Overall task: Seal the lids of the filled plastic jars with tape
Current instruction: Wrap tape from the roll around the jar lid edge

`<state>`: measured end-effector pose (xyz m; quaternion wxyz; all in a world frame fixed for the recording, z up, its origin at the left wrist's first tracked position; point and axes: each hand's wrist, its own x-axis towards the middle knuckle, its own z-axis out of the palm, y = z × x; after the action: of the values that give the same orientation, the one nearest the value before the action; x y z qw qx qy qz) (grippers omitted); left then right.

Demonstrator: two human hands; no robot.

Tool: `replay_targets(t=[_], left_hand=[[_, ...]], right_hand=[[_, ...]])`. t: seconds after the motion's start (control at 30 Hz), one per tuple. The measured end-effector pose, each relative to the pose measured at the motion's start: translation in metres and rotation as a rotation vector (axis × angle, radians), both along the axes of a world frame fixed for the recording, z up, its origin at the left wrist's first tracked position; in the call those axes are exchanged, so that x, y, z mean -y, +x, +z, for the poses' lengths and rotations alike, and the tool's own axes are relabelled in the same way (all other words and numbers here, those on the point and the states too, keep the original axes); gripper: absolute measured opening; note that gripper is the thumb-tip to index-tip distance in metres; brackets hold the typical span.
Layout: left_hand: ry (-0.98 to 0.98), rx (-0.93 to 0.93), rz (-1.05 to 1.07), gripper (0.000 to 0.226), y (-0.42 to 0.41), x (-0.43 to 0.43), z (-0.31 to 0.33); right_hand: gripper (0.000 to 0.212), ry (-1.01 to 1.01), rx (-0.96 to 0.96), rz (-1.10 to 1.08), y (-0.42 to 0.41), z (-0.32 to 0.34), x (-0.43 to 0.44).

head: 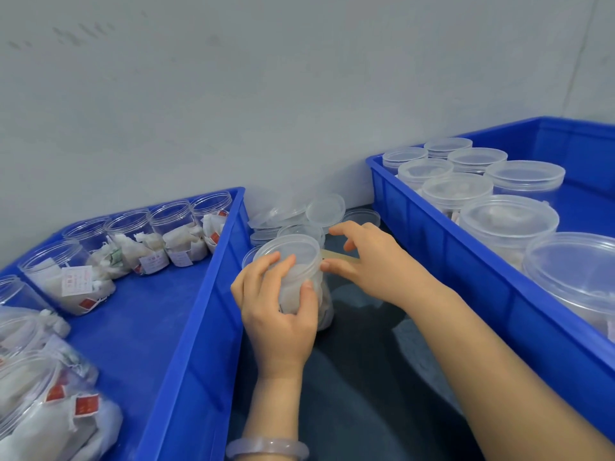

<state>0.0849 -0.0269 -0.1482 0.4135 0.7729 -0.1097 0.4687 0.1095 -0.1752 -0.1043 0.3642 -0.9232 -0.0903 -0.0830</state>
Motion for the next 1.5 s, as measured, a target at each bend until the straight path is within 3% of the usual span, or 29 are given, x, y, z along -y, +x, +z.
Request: replay_targets(t=[0.2,0.43,0.67,0.8,1.03,1.27,1.5], left_hand=[[-0.093,-0.120,-0.075,0.057,0.003,0.012,-0.002],[-0.119,-0.083,-0.084,0.043,0.007,0.007,-0.002],[-0.134,-0.066,-0.092,0.040,0.010,0.007,-0.003],[-0.070,-0.058,-0.091,0.062,0.009,0.006,-0.002],[-0.115,-0.060,-0.085,0.039,0.010,0.003,0.000],[-0.134,-0.082,-0.263,0.033,-0.004,-0.005,0.004],[-0.376,-0.227,-0.551,0.036,-0.006,-0.012,0.008]], right_hand=[[0.058,0.001,0.011,0.018,-0.001,0.001,0.001],[0.040,-0.018,0.035,0.054,-0.001,0.003,0.002],[0.045,-0.025,0.040,0.069,-0.003,0.005,0.001],[0.045,-0.022,0.035,0.053,-0.003,0.005,0.001],[0.040,-0.039,-0.012,0.156,-0.005,0.011,0.008],[0.028,0.043,-0.082,0.203,-0.010,0.020,0.022],[0.049,0.077,-0.047,0.169,-0.013,0.025,0.018]])
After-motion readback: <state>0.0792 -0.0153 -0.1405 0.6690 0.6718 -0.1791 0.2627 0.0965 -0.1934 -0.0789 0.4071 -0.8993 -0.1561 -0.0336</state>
